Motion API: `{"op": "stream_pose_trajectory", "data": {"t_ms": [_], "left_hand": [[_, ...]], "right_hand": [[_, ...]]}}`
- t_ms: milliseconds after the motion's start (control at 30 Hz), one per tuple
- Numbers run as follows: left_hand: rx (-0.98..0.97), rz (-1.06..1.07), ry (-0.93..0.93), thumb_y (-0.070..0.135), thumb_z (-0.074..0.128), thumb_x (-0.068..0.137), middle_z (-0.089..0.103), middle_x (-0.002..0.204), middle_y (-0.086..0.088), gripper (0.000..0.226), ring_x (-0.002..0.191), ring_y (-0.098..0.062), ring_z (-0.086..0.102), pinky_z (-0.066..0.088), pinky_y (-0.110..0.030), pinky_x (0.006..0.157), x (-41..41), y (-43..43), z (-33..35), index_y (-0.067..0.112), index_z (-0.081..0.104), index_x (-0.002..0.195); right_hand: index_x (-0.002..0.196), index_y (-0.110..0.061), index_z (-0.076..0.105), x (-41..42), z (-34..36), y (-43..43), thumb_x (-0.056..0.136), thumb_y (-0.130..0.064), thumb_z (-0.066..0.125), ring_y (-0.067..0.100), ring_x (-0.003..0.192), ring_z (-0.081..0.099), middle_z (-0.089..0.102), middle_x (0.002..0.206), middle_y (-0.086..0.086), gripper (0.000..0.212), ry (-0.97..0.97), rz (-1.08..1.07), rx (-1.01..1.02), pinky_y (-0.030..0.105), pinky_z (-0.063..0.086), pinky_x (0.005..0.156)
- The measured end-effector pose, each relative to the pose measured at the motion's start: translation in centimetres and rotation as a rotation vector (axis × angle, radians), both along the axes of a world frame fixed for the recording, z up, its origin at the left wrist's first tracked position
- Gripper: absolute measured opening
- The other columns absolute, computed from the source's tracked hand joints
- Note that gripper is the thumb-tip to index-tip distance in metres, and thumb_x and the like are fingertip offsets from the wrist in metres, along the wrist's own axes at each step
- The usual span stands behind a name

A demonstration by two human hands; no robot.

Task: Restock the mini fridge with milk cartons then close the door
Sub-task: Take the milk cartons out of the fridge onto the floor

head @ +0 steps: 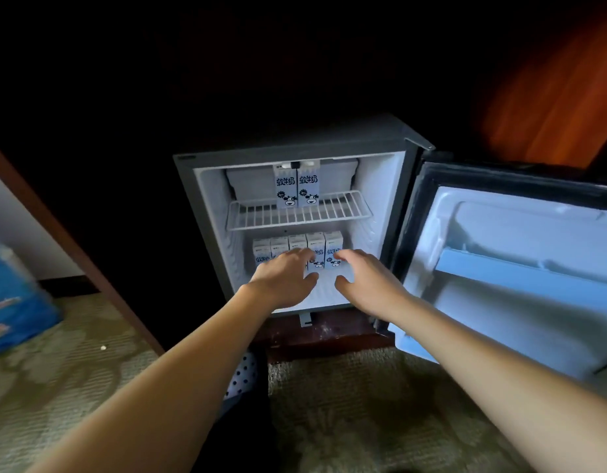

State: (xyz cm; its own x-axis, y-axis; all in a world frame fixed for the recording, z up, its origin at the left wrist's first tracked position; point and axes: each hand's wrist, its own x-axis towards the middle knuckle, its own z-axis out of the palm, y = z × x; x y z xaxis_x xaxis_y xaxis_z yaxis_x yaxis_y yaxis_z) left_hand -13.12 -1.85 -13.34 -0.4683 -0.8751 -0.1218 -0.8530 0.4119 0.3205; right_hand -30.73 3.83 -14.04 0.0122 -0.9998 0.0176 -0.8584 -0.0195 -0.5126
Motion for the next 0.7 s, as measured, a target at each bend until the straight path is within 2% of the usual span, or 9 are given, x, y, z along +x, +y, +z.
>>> {"op": "stream_pose_trajectory", "data": {"t_ms": [133,300,400,533,600,667,700], "left_hand": [[-0.079,0.088,0.072,0.039,0.048,0.1,0.048,0.147,0.008,0.044,0.128,-0.019,0.051,0.043,-0.039,0.095,0.9,-3.0,-1.0,0.028,0.043,0.143],[-0.21,0.158,0.258,0.033,0.052,0.098,0.047,0.145,0.005,0.046,0.129,-0.02,0.049,0.047,-0.045,0.1,0.4,-7.3,-1.7,0.024,0.045,0.143],[-0.198,0.291,0.444,0.031,0.052,0.096,0.044,0.145,0.005,0.047,0.121,-0.021,0.054,0.053,-0.047,0.092,0.5,-9.7,-2.7,0.026,0.044,0.141],[-0.233,0.334,0.487,0.028,0.056,0.091,0.045,0.14,0.005,0.049,0.126,-0.02,0.044,0.048,-0.046,0.099,0.2,-12.0,-4.5,0.025,0.04,0.138],[-0.211,0.371,0.537,0.027,0.058,0.089,0.051,0.131,0.002,0.048,0.121,-0.023,0.046,0.045,-0.047,0.101,-0.5,-12.8,-4.6,0.024,0.04,0.133],[-0.182,0.423,0.617,0.024,0.059,0.086,0.054,0.125,0.001,0.047,0.117,-0.025,0.049,0.04,-0.049,0.105,-1.5,-13.6,-4.4,0.024,0.041,0.129],[-0.182,0.448,0.644,0.021,0.06,0.085,0.055,0.126,0.002,0.05,0.118,-0.023,0.048,0.034,-0.047,0.109,-2.0,-13.8,-4.3,0.024,0.04,0.131]], "right_hand": [[0.146,-0.022,0.045,0.9,0.0,-4.2,0.097,-0.025,0.055,0.018,0.125,0.052,0.048,0.147,-0.002,0.05,-0.019,0.008,-0.037,0.036,0.048,0.099],[0.15,-0.017,0.038,1.4,-0.8,-9.2,0.097,-0.022,0.055,0.021,0.14,0.039,0.041,0.153,0.001,0.056,-0.05,-0.009,-0.076,0.038,0.041,0.108],[0.15,-0.013,0.038,1.6,-1.4,-12.0,0.096,-0.022,0.057,0.023,0.138,0.041,0.042,0.151,0.005,0.058,-0.1,-0.063,-0.126,0.041,0.042,0.109],[0.142,-0.015,0.046,2.0,-2.0,-15.6,0.091,-0.027,0.06,0.029,0.115,0.06,0.058,0.13,0.007,0.055,-0.145,-0.252,-0.251,0.046,0.054,0.093],[0.147,-0.016,0.037,1.9,-2.0,-17.2,0.093,-0.029,0.061,0.03,0.107,0.064,0.057,0.133,0.009,0.061,-0.23,-0.281,-0.191,0.043,0.058,0.084],[0.152,-0.016,0.029,1.6,-2.1,-18.7,0.094,-0.026,0.063,0.025,0.108,0.062,0.052,0.142,0.01,0.068,-0.339,-0.278,-0.14,0.035,0.055,0.079],[0.15,-0.017,0.031,1.6,-2.2,-19.4,0.093,-0.024,0.064,0.022,0.105,0.061,0.053,0.141,0.009,0.066,-0.391,-0.27,-0.148,0.031,0.051,0.075]]}}
